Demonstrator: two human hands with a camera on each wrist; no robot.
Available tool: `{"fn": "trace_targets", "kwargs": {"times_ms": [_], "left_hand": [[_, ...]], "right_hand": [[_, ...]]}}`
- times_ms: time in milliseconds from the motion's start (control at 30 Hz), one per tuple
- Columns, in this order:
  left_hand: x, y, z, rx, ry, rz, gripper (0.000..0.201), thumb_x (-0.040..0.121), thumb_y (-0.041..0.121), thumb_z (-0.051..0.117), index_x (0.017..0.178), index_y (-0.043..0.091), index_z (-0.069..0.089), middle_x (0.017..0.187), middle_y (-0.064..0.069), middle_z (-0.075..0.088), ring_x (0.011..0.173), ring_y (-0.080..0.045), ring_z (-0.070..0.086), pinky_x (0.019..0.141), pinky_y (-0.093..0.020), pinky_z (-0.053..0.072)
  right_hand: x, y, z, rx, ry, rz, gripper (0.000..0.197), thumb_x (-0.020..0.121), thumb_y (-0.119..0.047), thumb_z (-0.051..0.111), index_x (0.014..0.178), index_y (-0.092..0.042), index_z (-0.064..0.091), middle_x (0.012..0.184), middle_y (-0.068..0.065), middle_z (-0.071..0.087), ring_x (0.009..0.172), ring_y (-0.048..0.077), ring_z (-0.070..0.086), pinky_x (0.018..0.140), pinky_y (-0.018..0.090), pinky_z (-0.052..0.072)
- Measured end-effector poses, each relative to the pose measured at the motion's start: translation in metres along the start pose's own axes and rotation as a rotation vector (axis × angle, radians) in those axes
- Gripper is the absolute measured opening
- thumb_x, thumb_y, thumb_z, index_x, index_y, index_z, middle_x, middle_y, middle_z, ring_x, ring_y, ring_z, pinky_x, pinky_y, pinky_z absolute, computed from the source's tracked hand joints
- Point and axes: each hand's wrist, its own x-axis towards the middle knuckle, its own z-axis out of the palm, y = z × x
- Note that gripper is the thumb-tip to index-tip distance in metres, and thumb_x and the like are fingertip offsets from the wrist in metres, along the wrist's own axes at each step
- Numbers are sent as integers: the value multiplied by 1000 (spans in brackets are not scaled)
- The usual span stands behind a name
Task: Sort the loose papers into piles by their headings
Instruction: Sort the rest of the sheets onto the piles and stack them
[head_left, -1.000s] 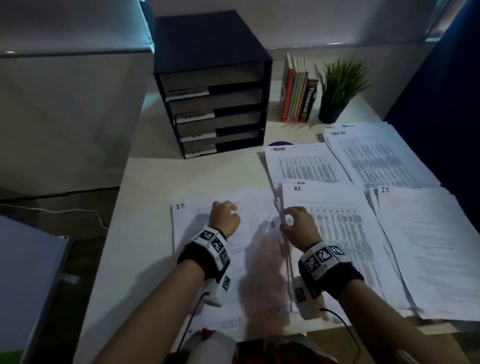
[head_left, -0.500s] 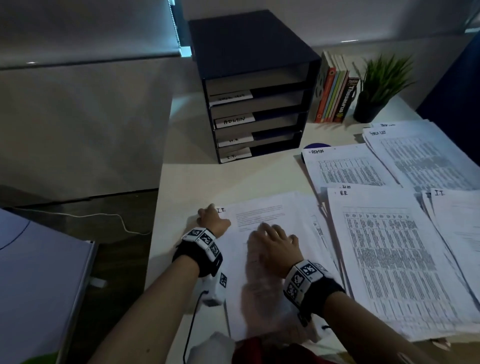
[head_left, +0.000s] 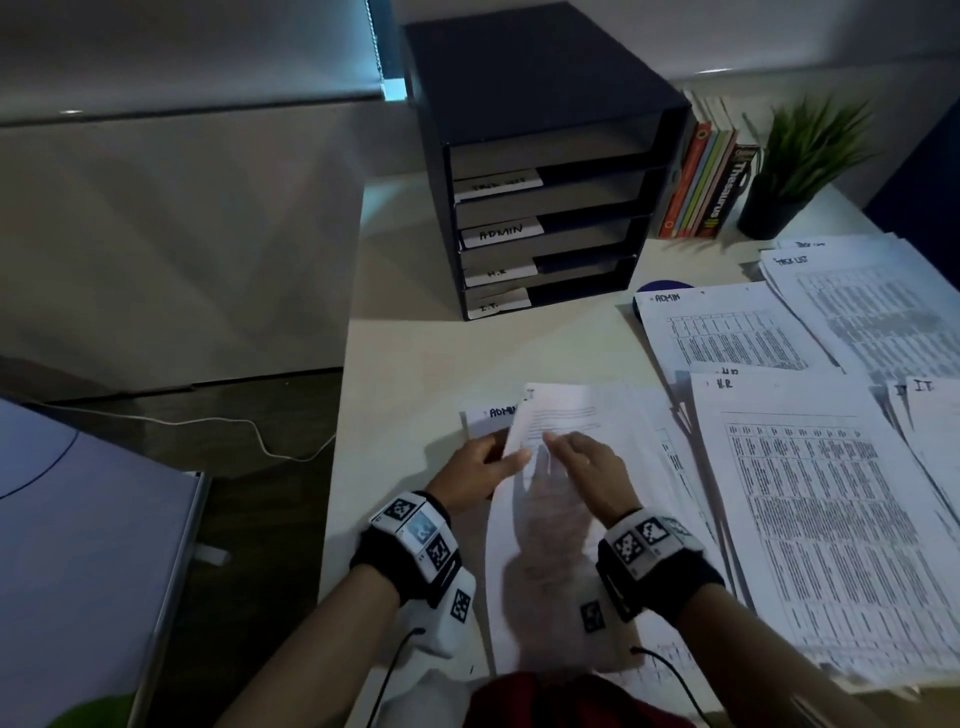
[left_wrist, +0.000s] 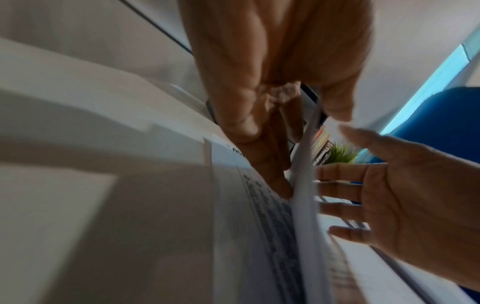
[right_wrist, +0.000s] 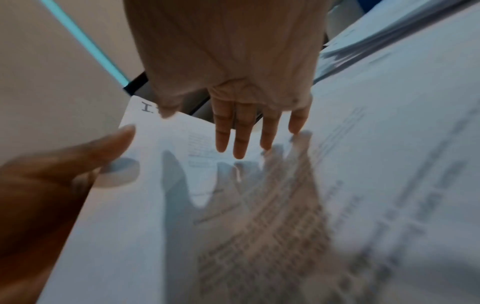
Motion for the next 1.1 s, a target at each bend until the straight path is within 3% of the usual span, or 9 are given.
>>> {"fn": "trace_targets", "kwargs": {"times_ms": [67,200,400,567,733,833,900,1000,1100], "left_hand": [[-3,4,1,-141,-47,-27,29,93,23,53,121,20,55,105,-1,63,86,-13,64,72,-20,54],[0,6,4,-251,-64,-41,35,89,21,59,123,28,53,120,1,58,112,-19,56,87,-37,52],[4,0,2,-286,-10,-10,62,83,14,66,138,24,37,130,0,52,118,-17,52,78,-26,54],[3,-4,4,-297,-4,8,41,85,11,63,123,20,49,108,5,62,94,-7,61,63,-16,53],[10,-15,2,-225,261,-10,48,91,-3,44,133,19,38,136,-7,50,103,-17,55,87,-29,50],[6,-19,1,-124,366,50,79,87,-12,36,143,39,13,133,11,37,91,-15,55,68,-28,51],[5,-17,1,-35,367,110,67,86,-11,40,137,31,36,120,7,49,69,-12,57,59,-26,47],[8,-13,2,51,347,149,24,86,9,62,109,11,67,114,-3,65,98,-11,63,81,-15,43],[5,-10,5,14,319,161,37,75,22,74,110,11,67,110,-2,67,103,-10,61,88,-18,45]], "right_hand": [[2,-8,-2,216,-13,-30,38,81,-59,55,79,-22,61,83,-7,62,86,15,57,74,26,42],[4,-15,2,361,-36,-69,43,71,-58,65,89,-18,69,91,-1,70,93,17,65,91,43,49],[5,-12,3,436,-99,-72,24,80,-35,66,94,-16,70,93,7,72,93,20,67,91,48,49],[9,-7,8,486,-82,-43,43,70,-42,75,92,-5,70,89,12,71,85,25,66,79,41,52],[16,11,14,509,26,84,19,85,-13,65,90,5,64,83,16,64,82,28,61,75,43,50],[17,19,16,583,78,170,13,85,-11,64,78,1,63,70,9,63,74,24,60,68,40,48],[14,16,18,612,65,149,30,85,-13,64,57,-11,52,51,-4,52,55,14,51,57,28,41],[11,6,20,622,-28,38,37,84,-19,67,51,-16,49,58,9,50,64,19,49,66,33,40],[9,-1,18,636,-95,12,30,83,-19,66,53,-18,62,72,17,61,76,25,57,79,43,47]]}}
